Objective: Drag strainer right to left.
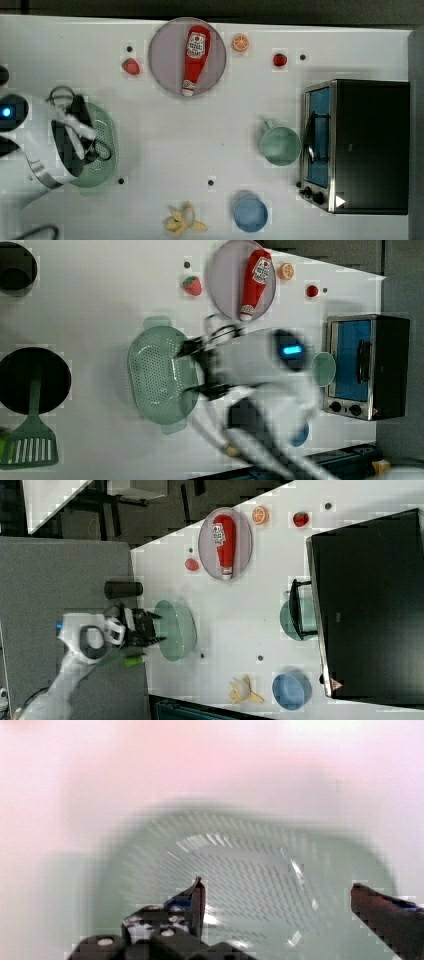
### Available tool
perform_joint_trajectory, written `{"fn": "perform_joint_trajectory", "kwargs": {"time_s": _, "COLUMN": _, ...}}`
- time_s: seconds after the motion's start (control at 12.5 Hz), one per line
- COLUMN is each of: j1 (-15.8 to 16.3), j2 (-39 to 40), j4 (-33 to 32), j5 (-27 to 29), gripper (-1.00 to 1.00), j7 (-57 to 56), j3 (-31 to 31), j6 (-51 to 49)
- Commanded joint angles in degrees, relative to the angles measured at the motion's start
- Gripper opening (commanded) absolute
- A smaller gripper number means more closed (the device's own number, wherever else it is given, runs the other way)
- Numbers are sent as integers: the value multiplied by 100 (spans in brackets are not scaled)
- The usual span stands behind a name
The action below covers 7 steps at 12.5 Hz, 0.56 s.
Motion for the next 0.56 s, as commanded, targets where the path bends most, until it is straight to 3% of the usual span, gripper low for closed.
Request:
{"fn": "perform_joint_trajectory", "kwargs": {"time_s": 0.08, "j1": -283, "j2": -1156, "j4": 208, "j5": 121, "gripper": 100, "j7": -1841, "j3": -1037, "j6": -372}}
{"fn": "perform_joint_trajectory", "kwargs": {"time_s": 0.32, "j1": -327, "j2": -2051, "j4": 248, "j5": -227, "gripper": 100, "j7": -3022, "j3": -2037, "j6": -1247}}
{"fn": "perform_joint_trajectory", "kwargs": {"time_s": 0.56, "j1": -403, "j2": -2767, "j4": 249, "j5": -1175, "gripper": 100, "j7": -3873, "j3": -2846, "j6": -2120}}
